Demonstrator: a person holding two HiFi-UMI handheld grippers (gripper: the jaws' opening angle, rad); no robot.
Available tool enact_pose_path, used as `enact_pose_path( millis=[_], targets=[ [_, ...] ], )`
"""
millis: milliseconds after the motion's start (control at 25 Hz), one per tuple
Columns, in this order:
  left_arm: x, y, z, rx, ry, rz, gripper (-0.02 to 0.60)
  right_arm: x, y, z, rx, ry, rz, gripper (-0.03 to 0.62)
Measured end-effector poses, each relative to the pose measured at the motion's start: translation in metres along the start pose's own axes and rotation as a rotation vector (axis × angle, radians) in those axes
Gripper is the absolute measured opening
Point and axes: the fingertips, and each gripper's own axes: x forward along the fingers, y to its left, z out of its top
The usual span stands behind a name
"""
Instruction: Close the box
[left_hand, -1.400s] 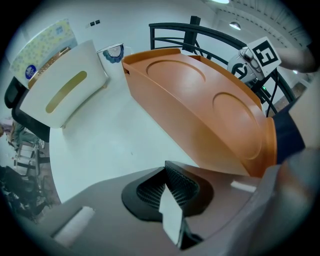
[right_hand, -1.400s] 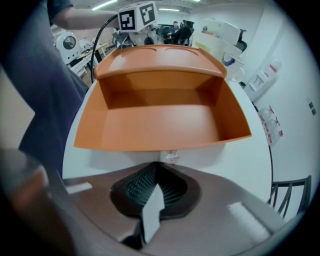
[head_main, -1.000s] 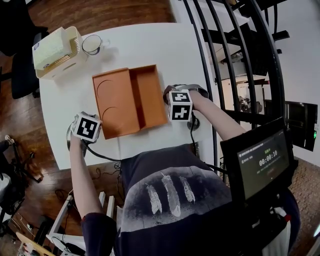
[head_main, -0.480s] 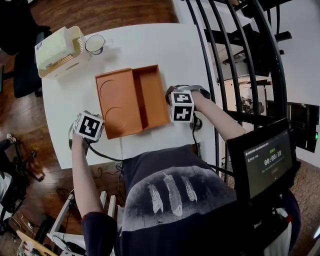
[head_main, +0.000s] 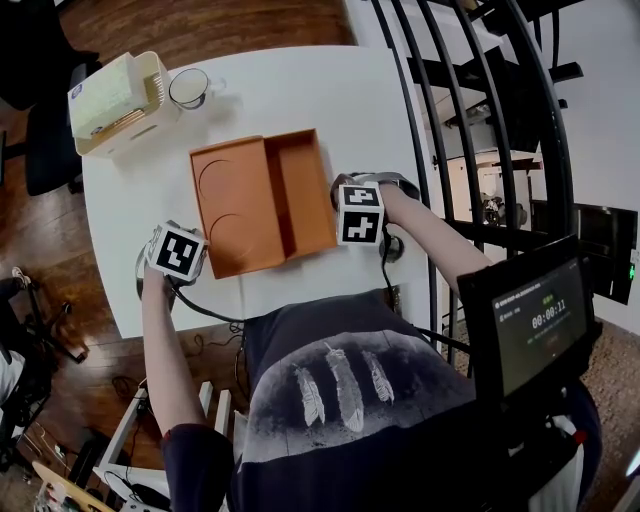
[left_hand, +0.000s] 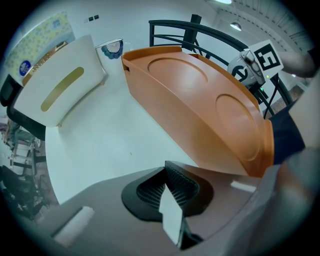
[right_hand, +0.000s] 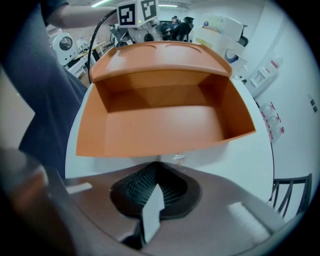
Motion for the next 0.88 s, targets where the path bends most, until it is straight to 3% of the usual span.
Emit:
enact_pose_path(
  millis=[120, 240, 440, 880],
  targets=[
    [0.003, -0.004, -0.002, -0.009, 0.003, -0.027, 0.017, -0.001, 0.002, 0.001, 0.006, -0.001, 0.012, 0.005],
    [-0.003, 0.004, 0.003, 0.008, -0.003, 0.013, 0.017, -0.003, 0.006, 0.009, 0.009, -0.026, 0.034, 0.005],
    [0.007, -0.009, -0.003, -0.023, 0.009, -0.065, 0.017, -0.004, 0.008, 0.011, -0.032, -0.01, 0.017, 0.005],
    [-0.002, 0.006, 0.002, 0.006, 0.005, -0.011, 0.017, -0.002, 0.01, 0.017, -0.057, 0.003, 0.021, 0.005]
  ],
)
